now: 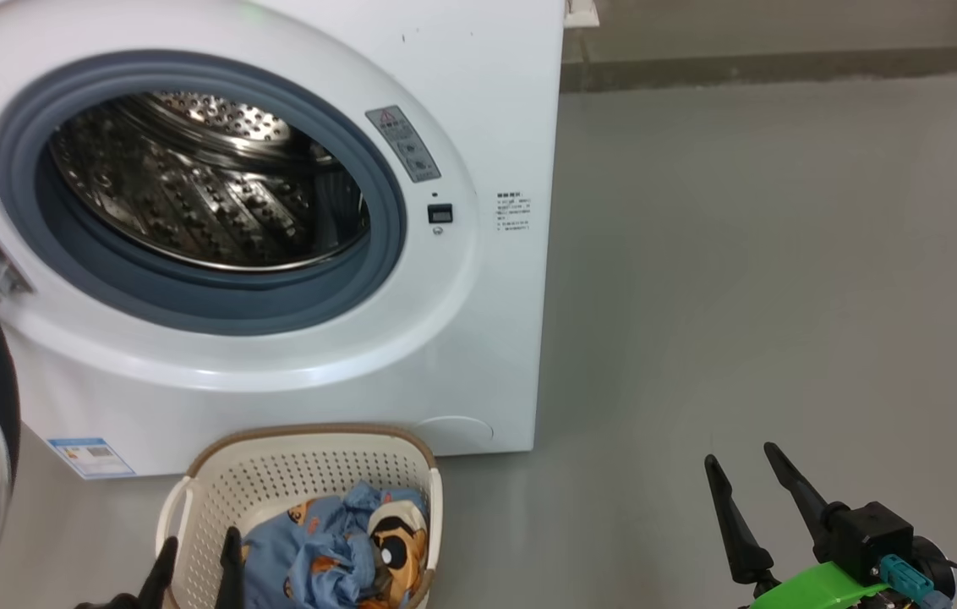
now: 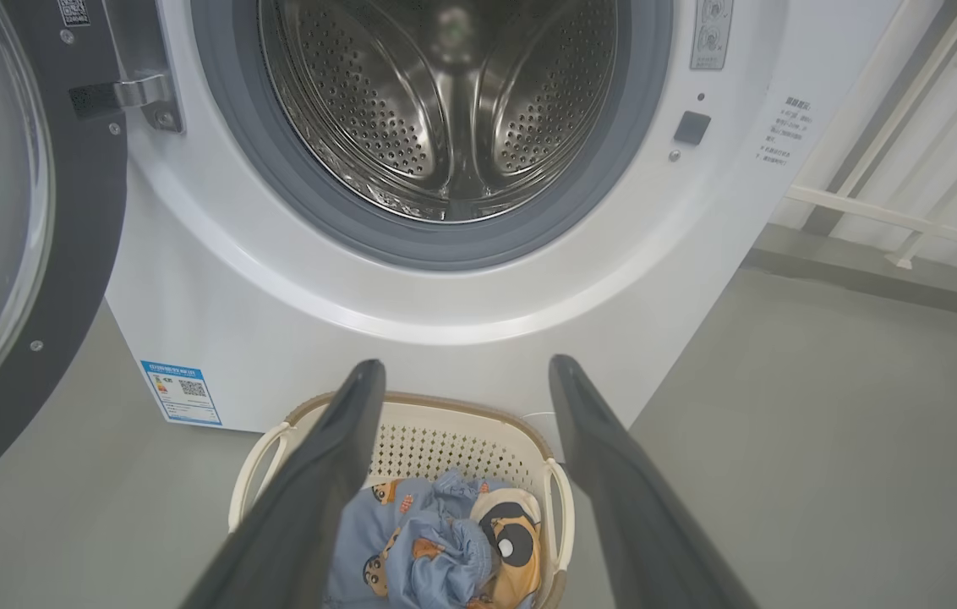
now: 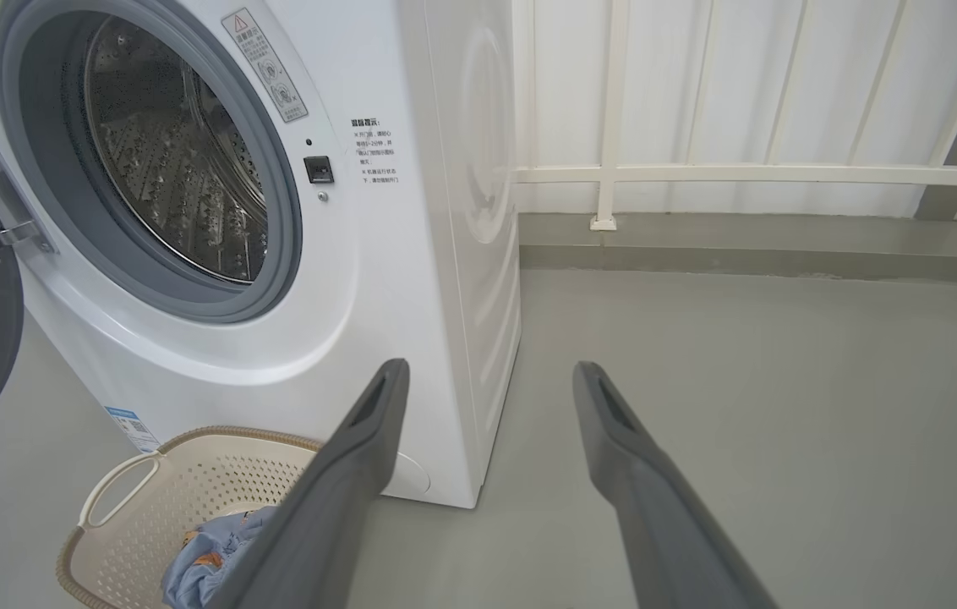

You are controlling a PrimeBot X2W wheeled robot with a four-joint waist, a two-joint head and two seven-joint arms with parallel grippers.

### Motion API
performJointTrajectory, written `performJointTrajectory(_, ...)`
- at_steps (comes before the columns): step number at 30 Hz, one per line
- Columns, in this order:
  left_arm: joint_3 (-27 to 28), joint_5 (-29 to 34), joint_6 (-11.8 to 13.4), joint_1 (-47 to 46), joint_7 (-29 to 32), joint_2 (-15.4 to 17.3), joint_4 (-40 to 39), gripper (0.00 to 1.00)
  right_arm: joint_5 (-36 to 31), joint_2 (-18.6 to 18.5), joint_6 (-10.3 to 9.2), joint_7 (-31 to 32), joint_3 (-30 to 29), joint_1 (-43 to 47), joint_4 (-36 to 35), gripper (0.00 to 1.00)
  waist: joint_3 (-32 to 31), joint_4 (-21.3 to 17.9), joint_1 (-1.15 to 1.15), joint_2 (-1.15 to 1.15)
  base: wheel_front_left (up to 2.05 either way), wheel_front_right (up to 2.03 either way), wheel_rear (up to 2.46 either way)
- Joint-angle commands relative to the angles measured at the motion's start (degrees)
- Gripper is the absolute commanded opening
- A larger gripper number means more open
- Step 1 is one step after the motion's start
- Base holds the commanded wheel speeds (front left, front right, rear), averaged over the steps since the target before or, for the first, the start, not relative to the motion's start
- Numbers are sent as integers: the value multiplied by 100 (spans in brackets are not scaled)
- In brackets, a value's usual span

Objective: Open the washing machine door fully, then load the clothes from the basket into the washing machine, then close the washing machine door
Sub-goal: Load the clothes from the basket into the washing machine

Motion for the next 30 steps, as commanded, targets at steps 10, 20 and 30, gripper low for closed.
performJointTrajectory(10,-135,83,-14,-708,-38,169,800,100,-360,-15,9,-70,95,-289,-101,100,982,-325,0,0,0,0,0)
performJointTrajectory(20,-262,206,-14,-1890,-38,371,2580,100,-487,-15,9,-70,143,-618,-209,100,2170,-780,0,0,0,0,0)
performJointTrajectory(30,-481,-359,-14,-3242,182,672,4331,100,-394,-15,9,-70,188,-850,-386,100,3296,-1134,0,0,0,0,0)
